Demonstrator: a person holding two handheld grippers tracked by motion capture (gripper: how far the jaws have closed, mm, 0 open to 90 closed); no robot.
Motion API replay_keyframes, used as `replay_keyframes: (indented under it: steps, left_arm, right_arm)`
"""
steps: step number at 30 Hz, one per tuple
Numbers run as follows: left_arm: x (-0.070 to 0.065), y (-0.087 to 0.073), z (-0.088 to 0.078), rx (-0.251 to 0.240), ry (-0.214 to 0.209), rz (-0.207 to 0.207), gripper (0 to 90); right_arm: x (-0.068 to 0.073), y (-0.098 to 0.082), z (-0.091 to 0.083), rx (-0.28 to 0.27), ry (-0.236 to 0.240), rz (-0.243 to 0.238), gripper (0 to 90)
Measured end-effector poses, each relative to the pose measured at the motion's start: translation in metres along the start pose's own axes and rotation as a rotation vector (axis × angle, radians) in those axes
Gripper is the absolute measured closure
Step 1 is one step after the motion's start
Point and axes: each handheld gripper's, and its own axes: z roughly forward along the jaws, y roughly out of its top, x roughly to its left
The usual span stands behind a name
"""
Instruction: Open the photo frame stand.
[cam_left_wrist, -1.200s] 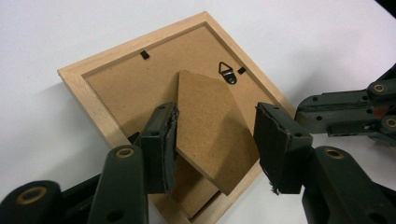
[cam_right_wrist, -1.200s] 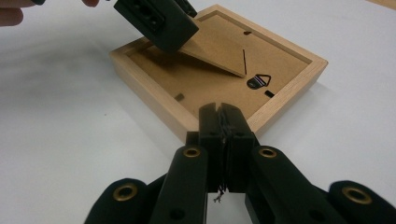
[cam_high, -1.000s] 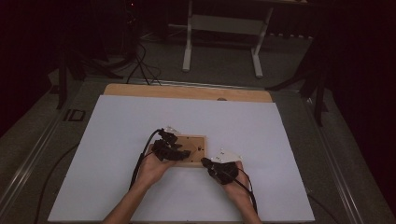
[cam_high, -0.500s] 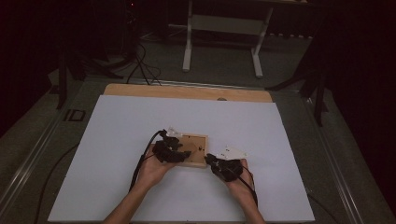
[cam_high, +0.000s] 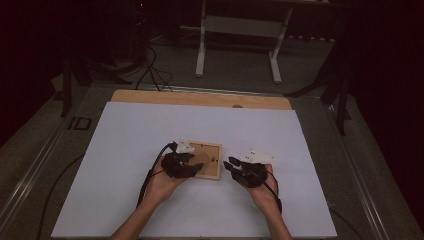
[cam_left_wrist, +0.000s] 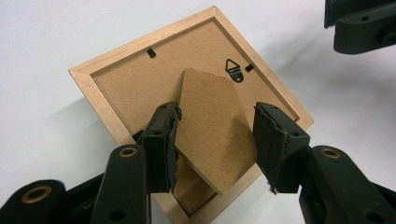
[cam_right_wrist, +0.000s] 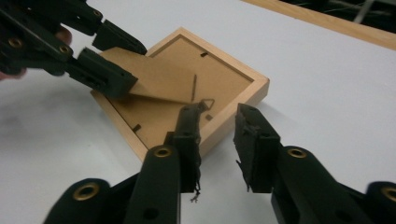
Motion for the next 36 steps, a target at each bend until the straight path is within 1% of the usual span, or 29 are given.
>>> replay_keyframes:
  steps: [6,11,14,17,19,22,24,27,31,36]
  left_arm:
    - [-0.003,-0.004,-0.001,-0.023,0.013,0.031,52.3]
    - [-0.005,-0.007,-0.002,-0.041,0.025,0.047,52.3]
    - [-0.007,-0.01,-0.003,-0.053,0.033,0.064,52.3]
    - [-0.009,-0.012,-0.005,-0.064,0.042,0.086,52.2]
    - [-0.01,-0.012,-0.005,-0.069,0.045,0.088,52.3]
    - [-0.011,-0.014,-0.006,-0.076,0.051,0.098,52.3]
    - [-0.012,-0.015,-0.006,-0.084,0.053,0.1,52.3]
    - [-0.014,-0.017,-0.007,-0.091,0.06,0.117,52.3]
    - [-0.017,-0.02,-0.009,-0.107,0.072,0.143,52.3]
    - [-0.019,-0.024,-0.011,-0.124,0.081,0.16,52.3]
  right_arm:
    - [-0.004,0.01,0.004,0.013,0.011,-0.001,67.7]
    - [-0.003,0.016,0.008,0.027,0.011,-0.005,66.1]
    - [-0.003,0.019,0.011,0.031,0.01,-0.005,64.8]
    - [-0.005,0.022,0.013,0.039,0.011,0.002,63.1]
    - [-0.007,0.024,0.015,0.045,0.012,0.007,62.5]
    - [-0.011,0.025,0.018,0.045,0.029,0.032,61.4]
    - [-0.013,0.025,0.02,0.052,0.029,0.04,60.3]
    - [-0.015,0.025,0.022,0.062,0.04,0.056,57.3]
    - [-0.016,0.026,0.027,0.081,0.048,0.062,54.5]
    - [-0.016,0.026,0.033,0.096,0.049,0.072,50.9]
